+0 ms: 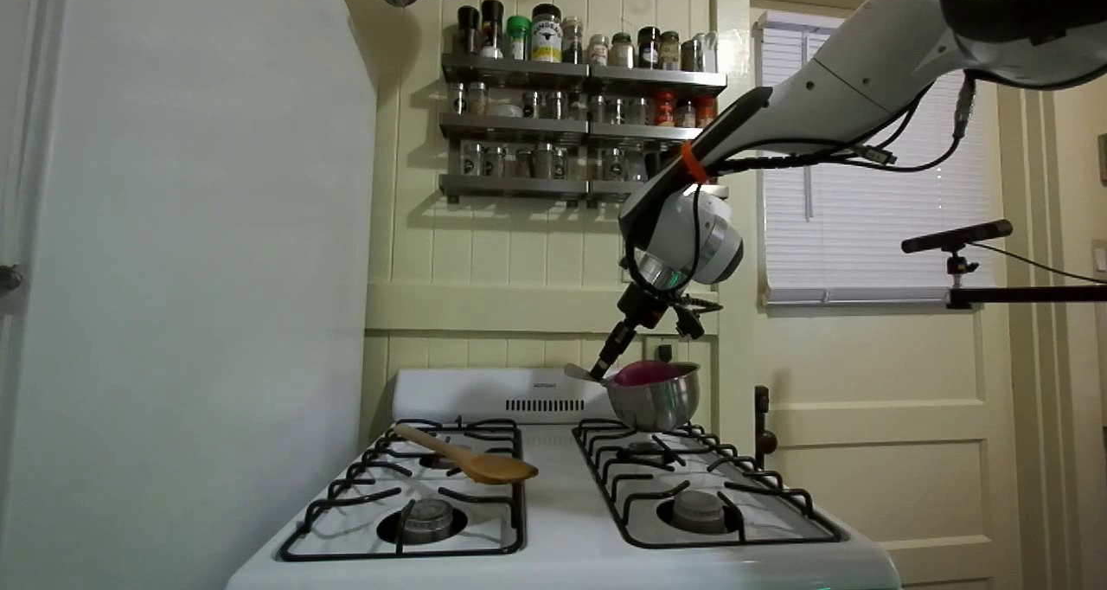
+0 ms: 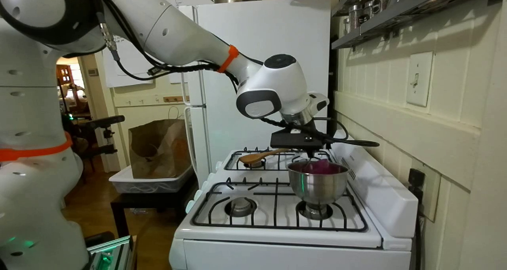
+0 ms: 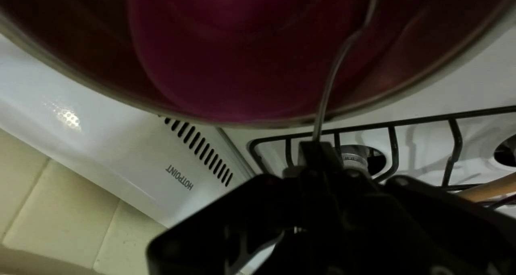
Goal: Remove the spoon from the bowl and place it on the stove top
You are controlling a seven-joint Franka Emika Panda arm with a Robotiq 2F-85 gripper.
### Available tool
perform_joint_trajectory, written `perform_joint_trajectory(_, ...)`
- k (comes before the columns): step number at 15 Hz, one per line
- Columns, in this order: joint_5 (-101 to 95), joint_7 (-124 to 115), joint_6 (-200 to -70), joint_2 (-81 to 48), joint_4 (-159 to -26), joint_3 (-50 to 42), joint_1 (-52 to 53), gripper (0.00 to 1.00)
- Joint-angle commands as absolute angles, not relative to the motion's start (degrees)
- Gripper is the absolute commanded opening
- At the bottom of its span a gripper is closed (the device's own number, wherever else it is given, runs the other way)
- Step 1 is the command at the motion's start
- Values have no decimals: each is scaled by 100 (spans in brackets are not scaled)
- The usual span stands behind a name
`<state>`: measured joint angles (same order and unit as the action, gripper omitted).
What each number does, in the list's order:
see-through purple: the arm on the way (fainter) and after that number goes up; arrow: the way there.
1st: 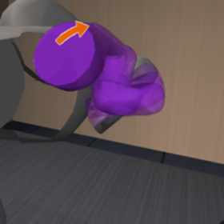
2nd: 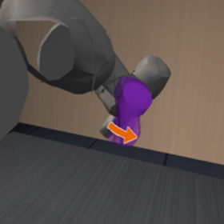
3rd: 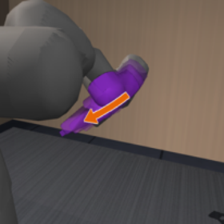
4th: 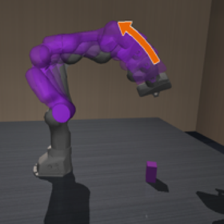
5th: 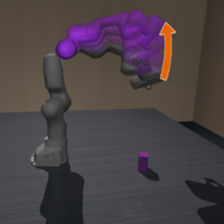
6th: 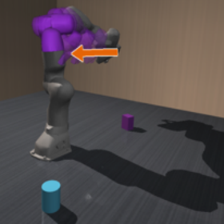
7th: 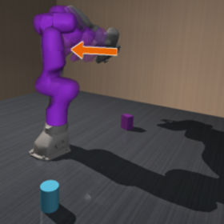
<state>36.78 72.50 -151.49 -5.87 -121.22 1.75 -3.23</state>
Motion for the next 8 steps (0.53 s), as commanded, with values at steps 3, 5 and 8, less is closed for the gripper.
perform_joint_trajectory(3, 3573, 6990, -15050, -145, -12318, 186, -280, 1)
perform_joint_trajectory(5, 3479, 6822, -15039, -51, -12367, 165, -244, 1)
perform_joint_trajectory(8, 3335, 6607, -15055, 75, -12431, 147, -194, 1)
